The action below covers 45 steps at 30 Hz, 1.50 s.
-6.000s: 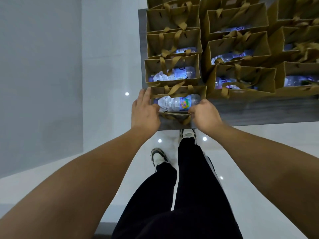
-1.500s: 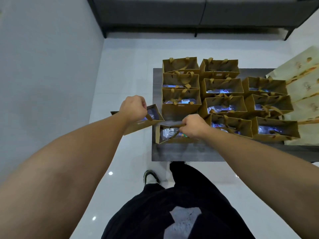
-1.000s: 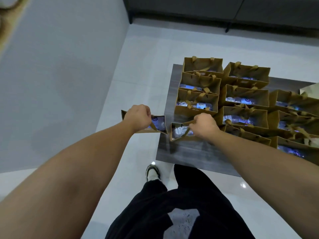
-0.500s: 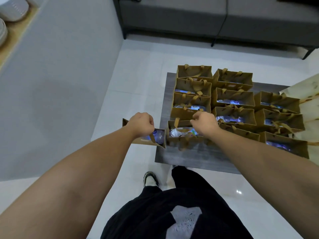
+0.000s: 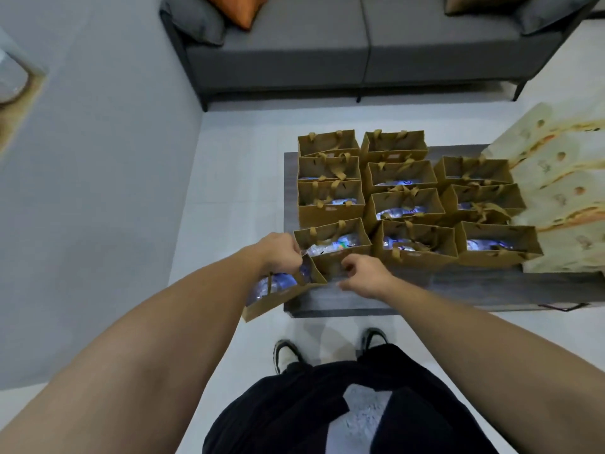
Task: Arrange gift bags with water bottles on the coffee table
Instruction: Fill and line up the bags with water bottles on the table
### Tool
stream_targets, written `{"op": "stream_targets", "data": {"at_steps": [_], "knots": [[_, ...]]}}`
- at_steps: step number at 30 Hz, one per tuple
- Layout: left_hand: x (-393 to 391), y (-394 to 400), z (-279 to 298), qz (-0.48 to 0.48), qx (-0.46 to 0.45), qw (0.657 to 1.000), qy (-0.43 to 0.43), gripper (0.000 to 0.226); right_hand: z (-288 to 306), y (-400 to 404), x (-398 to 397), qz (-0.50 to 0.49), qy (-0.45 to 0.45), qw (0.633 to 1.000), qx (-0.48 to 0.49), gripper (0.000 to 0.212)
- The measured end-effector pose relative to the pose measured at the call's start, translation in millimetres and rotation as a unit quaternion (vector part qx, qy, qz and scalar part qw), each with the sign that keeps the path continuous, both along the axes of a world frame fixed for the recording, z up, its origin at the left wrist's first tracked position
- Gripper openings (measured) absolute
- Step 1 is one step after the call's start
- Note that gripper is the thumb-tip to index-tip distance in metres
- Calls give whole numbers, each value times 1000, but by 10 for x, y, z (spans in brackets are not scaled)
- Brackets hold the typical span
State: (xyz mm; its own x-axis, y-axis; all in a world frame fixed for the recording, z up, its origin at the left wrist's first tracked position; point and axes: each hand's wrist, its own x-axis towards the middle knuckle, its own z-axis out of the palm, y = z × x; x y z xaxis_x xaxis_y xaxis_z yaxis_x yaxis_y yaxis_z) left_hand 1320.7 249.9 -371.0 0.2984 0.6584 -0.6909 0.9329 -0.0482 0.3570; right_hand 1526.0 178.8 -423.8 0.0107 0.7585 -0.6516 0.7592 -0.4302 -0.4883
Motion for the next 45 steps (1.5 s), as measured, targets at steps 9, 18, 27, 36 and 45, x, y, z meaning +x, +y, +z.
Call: {"op": "stream_targets", "data": {"at_steps": [9, 18, 27, 36, 45], "knots": [[882, -219, 222, 13, -31, 999, 28, 13, 72, -157, 625, 89, 64, 994, 9, 67], [2132, -558, -80, -5, -4, 1000, -17, 11, -221, -386, 1630, 117, 25, 991, -62, 83], [2970, -580, -483, 34, 3, 997, -76, 16, -612, -490, 2343, 3, -7, 999, -53, 56], [3344, -435, -688, -1, -12, 996, -86, 24, -779, -505, 2657, -64, -18, 995, -71, 51], [2819, -141, -589, 64, 0, 996, -61, 20, -613, -90, 2407, -100, -57, 993, 10, 32]]}}
